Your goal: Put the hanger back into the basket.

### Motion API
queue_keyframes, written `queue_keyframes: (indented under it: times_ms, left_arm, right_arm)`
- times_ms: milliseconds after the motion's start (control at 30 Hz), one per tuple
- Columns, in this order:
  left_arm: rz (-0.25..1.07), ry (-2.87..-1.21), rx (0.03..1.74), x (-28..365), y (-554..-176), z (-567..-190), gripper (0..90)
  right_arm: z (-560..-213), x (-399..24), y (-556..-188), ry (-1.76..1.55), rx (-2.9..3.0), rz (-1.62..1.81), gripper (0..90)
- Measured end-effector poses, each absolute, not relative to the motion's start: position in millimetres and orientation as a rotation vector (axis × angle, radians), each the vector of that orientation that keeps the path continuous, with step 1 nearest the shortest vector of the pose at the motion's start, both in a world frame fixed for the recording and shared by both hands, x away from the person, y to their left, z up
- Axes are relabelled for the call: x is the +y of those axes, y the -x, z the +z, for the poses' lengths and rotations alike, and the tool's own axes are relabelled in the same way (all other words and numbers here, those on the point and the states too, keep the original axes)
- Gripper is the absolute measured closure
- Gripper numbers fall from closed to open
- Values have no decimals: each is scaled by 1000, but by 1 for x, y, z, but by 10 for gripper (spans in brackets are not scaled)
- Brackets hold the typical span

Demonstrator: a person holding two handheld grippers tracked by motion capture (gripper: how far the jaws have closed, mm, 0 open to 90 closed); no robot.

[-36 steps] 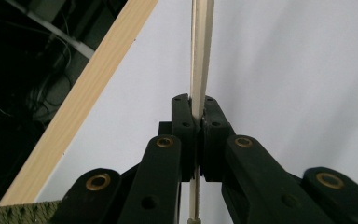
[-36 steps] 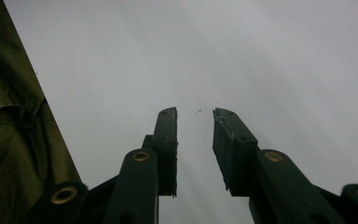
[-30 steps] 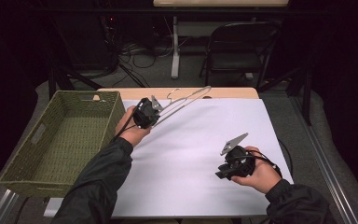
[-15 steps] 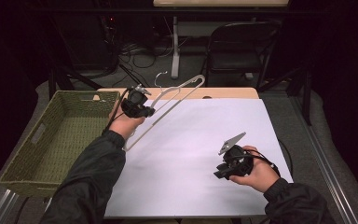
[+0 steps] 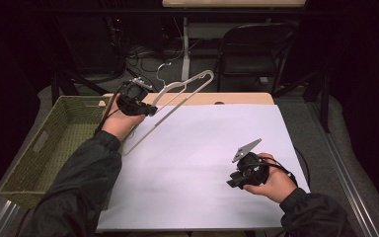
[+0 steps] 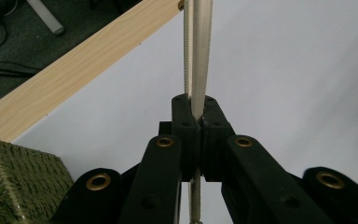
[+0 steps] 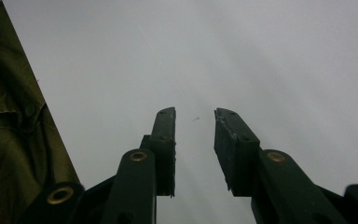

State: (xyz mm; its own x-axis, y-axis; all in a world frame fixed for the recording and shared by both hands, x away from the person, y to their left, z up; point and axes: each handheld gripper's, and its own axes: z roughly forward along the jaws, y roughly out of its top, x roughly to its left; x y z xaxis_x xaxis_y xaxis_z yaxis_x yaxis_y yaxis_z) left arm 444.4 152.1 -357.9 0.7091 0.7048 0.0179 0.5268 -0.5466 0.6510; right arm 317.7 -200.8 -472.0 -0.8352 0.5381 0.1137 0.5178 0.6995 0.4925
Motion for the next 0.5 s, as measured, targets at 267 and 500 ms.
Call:
queue_keyframes:
  times_ms: [267,500]
  left_arm:
    - [377,-2275,920,172,-433,-327,875]
    - [397,-2291,970,205,-432,-316,875]
  right_arm:
    - [-472,-200,-318,-883,2858,810,683]
    - [-473,-200,-318,-893,2847,811,662]
